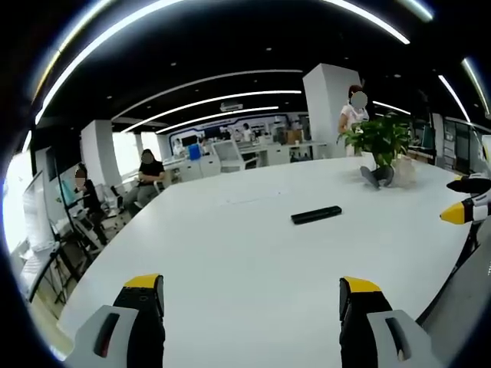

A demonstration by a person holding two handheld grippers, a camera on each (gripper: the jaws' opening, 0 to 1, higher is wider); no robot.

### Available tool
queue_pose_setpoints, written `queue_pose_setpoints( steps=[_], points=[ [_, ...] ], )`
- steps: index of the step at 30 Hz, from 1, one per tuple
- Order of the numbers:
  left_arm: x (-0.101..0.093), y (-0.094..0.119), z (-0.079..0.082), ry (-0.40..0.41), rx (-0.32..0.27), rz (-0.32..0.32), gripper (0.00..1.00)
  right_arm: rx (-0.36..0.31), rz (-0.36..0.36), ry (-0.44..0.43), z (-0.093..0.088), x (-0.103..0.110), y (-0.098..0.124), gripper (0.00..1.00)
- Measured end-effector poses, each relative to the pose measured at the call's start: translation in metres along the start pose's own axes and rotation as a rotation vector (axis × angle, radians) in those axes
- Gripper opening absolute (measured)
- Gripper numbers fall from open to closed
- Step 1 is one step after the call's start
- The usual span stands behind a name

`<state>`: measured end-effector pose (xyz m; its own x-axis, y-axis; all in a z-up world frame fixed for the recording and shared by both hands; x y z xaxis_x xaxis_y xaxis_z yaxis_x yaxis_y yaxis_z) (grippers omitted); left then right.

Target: Press the specified remote control buttons in sequence, fully releasing each button before pressing the next.

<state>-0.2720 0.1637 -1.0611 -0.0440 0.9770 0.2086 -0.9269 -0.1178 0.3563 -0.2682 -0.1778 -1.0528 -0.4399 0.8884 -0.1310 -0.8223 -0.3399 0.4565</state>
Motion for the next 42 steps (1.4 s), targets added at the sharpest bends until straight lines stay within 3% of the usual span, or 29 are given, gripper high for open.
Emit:
queue_pose_setpoints(
  steps=[38, 42],
  points=[
    [-0.0035, 0.0009, 0.0014, -0.001, -0.006, -0.024, 0.98, -0.004, 0.022, 0.009, 0.0008, 0.0037, -0.0004, 0.74],
    [-0.0033, 0.0012, 0.0033, -0.007, -0.011, -0.022, 0.98, -0.011, 0.042, 0.001, 0.0018, 0.0059, 0.0001, 0.70]
  ],
)
Point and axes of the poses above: the point that each gripper's makers call its tool centre point, and the gripper's own axes: y roughly backward along the fingers, x roughly to its left, z roughly out of its top, the point moved 3 cm from there along y, roughly backward along the fingers, and after that the axes turned 10 degrees about z, right-handed, at the moved point
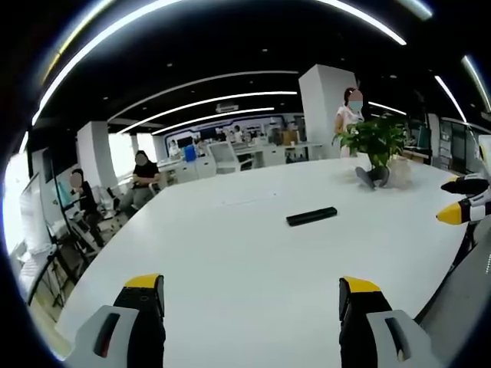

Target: Press the specified remote control buttons in sequence, fully releasing each button before pressing the next.

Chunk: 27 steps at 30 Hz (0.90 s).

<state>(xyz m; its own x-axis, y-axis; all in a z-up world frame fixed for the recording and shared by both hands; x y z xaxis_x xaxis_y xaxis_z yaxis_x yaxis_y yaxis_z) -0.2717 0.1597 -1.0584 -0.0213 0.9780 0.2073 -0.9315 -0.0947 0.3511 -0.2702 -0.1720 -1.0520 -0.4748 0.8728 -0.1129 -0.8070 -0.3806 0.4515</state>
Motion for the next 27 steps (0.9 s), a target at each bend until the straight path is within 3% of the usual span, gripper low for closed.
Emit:
queue_pose_setpoints(
  steps=[6, 13, 18, 23, 27],
  points=[
    [-0.003, 0.000, 0.005, -0.006, 0.003, -0.017, 0.98, -0.017, 0.000, -0.015, 0.001, -0.001, 0.002, 0.69],
    [-0.009, -0.009, 0.032, -0.007, -0.035, -0.056, 0.98, -0.005, 0.017, -0.014, 0.000, 0.002, 0.000, 0.65],
    [-0.019, -0.018, 0.050, -0.096, -0.069, -0.101, 0.96, 0.013, 0.025, -0.019, -0.003, 0.002, 0.000, 0.60],
    [-0.028, -0.036, 0.054, -0.155, -0.029, -0.160, 0.96, 0.023, 0.028, -0.026, -0.004, 0.002, 0.000, 0.56],
    [-0.034, -0.049, 0.061, -0.176, -0.034, -0.198, 0.93, 0.030, 0.046, -0.029, -0.005, 0.005, 0.000, 0.45]
  ],
)
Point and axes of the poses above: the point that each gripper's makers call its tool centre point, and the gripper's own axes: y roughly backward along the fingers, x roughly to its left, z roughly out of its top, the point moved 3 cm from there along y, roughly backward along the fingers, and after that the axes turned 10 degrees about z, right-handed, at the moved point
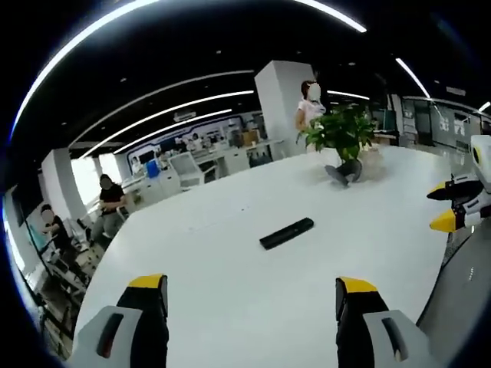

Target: Press the specified remote control buttons in sequence, fully releasing each button before pressing the next.

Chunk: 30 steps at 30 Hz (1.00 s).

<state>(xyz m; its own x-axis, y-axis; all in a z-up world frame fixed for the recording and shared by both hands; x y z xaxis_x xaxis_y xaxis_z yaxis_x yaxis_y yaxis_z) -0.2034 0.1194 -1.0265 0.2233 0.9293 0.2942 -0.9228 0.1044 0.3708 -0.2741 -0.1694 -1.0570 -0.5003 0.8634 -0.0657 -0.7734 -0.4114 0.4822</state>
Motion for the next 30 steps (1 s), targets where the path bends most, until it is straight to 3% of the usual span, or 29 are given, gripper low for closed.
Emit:
queue_pose_setpoints(
  steps=[12, 21, 30],
  points=[
    [0.002, -0.051, 0.027, -0.090, 0.001, -0.086, 0.92, 0.036, 0.050, -0.013, -0.004, 0.006, -0.001, 0.18],
    [-0.010, -0.092, 0.034, -0.195, 0.049, -0.188, 0.91, 0.078, 0.074, -0.004, -0.009, 0.010, -0.002, 0.00],
    [-0.021, -0.126, 0.042, -0.231, 0.071, -0.242, 0.91, 0.099, 0.084, -0.008, -0.012, 0.010, -0.003, 0.00]
  ],
)
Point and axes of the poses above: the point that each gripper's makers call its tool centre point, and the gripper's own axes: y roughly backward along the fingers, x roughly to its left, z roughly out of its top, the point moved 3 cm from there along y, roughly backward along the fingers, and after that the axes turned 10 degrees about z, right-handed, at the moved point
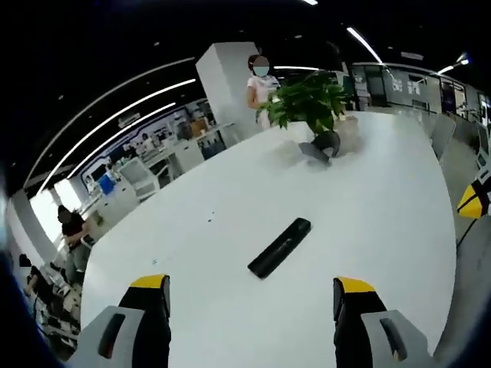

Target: Press the specified remote control buttons in sequence, fully releasing each button before pressing the next.

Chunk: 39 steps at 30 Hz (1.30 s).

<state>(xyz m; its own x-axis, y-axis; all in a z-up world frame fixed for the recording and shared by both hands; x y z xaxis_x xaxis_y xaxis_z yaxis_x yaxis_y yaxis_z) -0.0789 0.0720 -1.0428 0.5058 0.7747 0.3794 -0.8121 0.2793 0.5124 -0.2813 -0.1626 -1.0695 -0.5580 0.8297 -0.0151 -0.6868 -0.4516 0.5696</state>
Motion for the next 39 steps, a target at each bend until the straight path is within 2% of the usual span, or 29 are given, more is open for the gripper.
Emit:
queue_pose_setpoints(
  steps=[2, 18, 23, 26, 28, 30, 33, 36, 39],
  points=[
    [-0.003, -0.009, 0.002, -0.054, 0.007, -0.014, 0.91, 0.010, 0.005, 0.006, -0.001, 0.001, -0.001, 0.00],
    [-0.026, -0.076, 0.011, -0.167, 0.044, -0.110, 0.90, 0.072, 0.030, 0.022, -0.009, 0.005, -0.008, 0.00],
    [-0.029, -0.096, 0.011, -0.217, 0.064, -0.150, 0.79, 0.086, 0.036, 0.020, -0.011, 0.005, -0.009, 0.00],
    [-0.027, -0.107, 0.009, -0.240, 0.084, -0.167, 0.77, 0.091, 0.036, 0.017, -0.012, 0.005, -0.010, 0.00],
    [-0.026, -0.110, 0.003, -0.269, 0.125, -0.194, 0.72, 0.095, 0.037, 0.016, -0.012, 0.005, -0.010, 0.00],
    [-0.024, -0.117, -0.001, -0.287, 0.141, -0.217, 0.66, 0.101, 0.038, 0.017, -0.013, 0.005, -0.011, 0.00],
    [-0.025, -0.122, -0.010, -0.315, 0.197, -0.265, 0.63, 0.106, 0.038, 0.014, -0.014, 0.004, -0.011, 0.00],
    [-0.025, -0.130, -0.013, -0.346, 0.221, -0.282, 0.58, 0.112, 0.040, 0.014, -0.014, 0.004, -0.012, 0.00],
    [-0.026, -0.137, -0.021, -0.372, 0.273, -0.316, 0.57, 0.120, 0.042, 0.015, -0.015, 0.004, -0.012, 0.00]
  ],
)
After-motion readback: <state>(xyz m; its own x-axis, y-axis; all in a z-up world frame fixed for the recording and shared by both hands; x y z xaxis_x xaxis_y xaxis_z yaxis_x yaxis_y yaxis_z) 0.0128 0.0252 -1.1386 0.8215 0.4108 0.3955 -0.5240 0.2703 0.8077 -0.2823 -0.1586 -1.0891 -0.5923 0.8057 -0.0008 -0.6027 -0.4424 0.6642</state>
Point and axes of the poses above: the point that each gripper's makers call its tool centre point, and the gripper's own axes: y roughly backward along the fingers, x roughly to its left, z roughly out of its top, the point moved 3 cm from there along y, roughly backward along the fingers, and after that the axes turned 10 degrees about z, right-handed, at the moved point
